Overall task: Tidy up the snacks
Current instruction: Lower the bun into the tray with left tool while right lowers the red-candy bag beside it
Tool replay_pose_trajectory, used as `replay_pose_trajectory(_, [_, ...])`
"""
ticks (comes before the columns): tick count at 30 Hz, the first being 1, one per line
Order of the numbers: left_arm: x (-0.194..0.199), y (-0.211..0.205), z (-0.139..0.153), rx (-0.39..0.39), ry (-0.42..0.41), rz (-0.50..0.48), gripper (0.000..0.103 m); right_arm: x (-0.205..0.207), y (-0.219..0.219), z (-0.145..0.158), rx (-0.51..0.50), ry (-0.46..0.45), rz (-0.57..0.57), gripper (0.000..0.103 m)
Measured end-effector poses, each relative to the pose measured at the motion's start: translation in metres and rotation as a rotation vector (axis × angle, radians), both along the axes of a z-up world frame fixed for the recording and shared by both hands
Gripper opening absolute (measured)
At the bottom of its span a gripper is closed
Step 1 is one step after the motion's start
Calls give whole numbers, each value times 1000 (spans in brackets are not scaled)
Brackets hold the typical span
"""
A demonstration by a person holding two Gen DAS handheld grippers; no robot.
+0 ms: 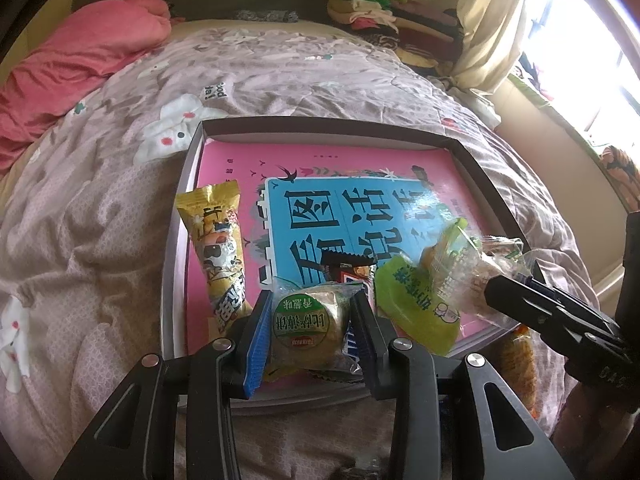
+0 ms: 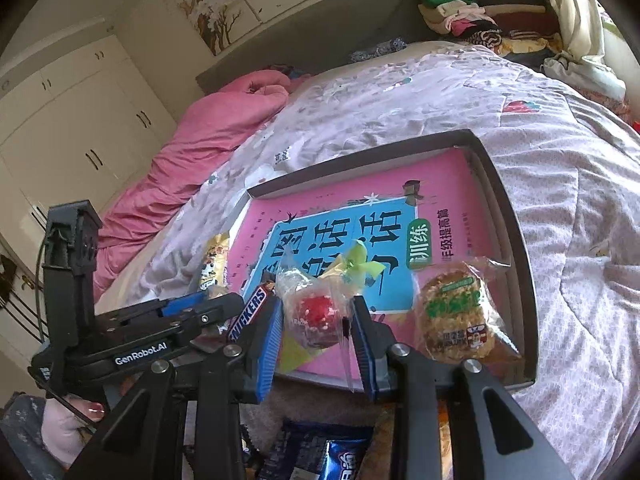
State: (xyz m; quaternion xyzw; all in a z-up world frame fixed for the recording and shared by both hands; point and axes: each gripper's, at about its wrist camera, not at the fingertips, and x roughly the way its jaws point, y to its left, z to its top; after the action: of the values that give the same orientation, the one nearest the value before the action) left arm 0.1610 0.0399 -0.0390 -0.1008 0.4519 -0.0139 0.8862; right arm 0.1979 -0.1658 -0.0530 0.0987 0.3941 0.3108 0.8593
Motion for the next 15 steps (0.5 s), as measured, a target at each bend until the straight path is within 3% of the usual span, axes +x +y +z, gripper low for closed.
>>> replay_pose_trajectory(15, [0,2,0,-2,1,4,40,5,-3,-7,-33,20,-36,36])
